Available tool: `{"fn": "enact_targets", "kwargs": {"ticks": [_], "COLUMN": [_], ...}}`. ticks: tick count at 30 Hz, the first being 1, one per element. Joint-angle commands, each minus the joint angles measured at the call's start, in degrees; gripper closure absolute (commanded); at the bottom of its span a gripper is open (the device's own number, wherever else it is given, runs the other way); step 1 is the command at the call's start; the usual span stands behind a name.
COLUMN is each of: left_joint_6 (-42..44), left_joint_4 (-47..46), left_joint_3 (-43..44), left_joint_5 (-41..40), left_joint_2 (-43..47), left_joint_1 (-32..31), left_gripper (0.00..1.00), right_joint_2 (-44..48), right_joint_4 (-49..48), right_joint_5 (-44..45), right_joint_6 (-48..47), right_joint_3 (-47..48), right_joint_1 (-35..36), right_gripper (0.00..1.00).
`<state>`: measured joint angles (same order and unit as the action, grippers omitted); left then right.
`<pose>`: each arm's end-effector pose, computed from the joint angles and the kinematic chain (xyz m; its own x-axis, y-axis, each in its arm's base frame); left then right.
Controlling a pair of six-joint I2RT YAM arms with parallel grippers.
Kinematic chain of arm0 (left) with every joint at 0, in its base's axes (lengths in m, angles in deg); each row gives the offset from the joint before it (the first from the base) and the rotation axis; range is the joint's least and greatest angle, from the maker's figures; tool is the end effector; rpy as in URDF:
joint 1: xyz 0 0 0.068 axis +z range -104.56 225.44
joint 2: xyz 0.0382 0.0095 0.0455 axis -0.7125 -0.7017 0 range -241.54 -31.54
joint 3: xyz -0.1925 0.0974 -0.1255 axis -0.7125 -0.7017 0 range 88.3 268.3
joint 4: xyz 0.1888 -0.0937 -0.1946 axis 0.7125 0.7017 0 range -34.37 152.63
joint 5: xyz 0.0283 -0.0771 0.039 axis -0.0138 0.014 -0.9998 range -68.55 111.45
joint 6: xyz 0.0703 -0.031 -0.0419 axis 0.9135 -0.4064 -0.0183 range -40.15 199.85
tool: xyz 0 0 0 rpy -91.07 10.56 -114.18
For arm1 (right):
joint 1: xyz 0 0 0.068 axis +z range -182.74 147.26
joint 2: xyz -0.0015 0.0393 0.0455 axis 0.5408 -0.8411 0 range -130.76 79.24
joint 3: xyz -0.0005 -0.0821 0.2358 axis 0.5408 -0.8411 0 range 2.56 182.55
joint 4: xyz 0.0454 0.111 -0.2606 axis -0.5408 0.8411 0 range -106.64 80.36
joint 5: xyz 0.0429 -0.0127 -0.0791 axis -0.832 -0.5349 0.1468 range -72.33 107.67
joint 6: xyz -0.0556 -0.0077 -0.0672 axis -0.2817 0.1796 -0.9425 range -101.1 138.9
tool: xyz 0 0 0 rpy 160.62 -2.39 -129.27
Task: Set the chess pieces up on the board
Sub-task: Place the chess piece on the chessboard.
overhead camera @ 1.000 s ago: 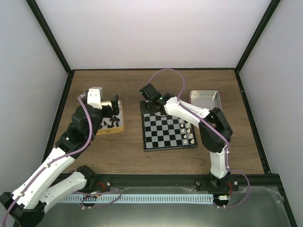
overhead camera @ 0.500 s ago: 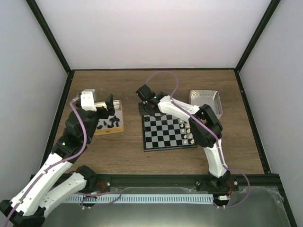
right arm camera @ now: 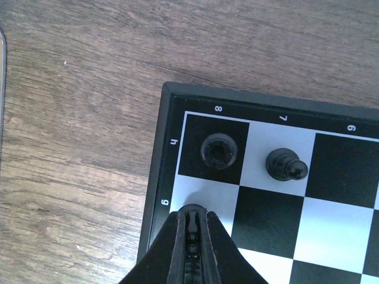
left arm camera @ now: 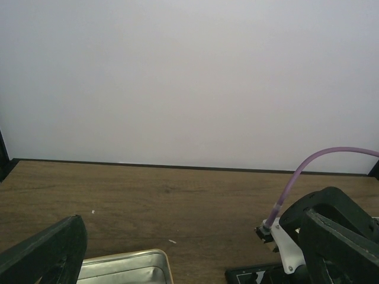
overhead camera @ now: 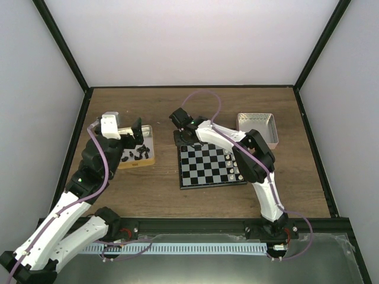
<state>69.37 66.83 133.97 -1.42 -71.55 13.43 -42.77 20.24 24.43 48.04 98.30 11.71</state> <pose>0.2244 -0.1048 0.3402 -0.1096 -0.1291 -0.9855 0.1427 0.9792 -0.1442 0.3532 0.3337 0.1158 -0.8765 -0.1823 -0.4456 -0.2640 0.9560 0.1282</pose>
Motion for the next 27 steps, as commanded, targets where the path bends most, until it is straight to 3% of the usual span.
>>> {"fn": "enact_targets", "kwargs": {"ticks": [1,11,19,27], "left_joint_6": [-0.6,-0.9,-0.9,-0.9], "left_joint_4": [-1.3,-1.4,-1.5,-1.4], "left_joint_3": [-0.6,-0.6,-0.6,-0.6], "left_joint_5": [0.6,2.1,2.8,3.2], "left_joint_2": [0.5,0.5,0.5,0.6], "left_joint_1": [0.5,1.4,1.9,2.1], "left_gripper": [0.00,0.00,0.00,0.00], "right_joint_2": [-1.2,-2.2,-1.2,0.5], "right_joint_4": [-0.4,0.2,1.1,1.2], "right_joint_5": [2.0,2.1,1.5,0.6], "right_joint_6": [-1.0,-1.2,-0.8,-0.7], "right_joint_3": [2.7,3.2,3.6,3.8], "right_joint_1": [0.3,0.3,0.3,0.3], "right_gripper": [0.98,0.97,0.86,0.89]}}
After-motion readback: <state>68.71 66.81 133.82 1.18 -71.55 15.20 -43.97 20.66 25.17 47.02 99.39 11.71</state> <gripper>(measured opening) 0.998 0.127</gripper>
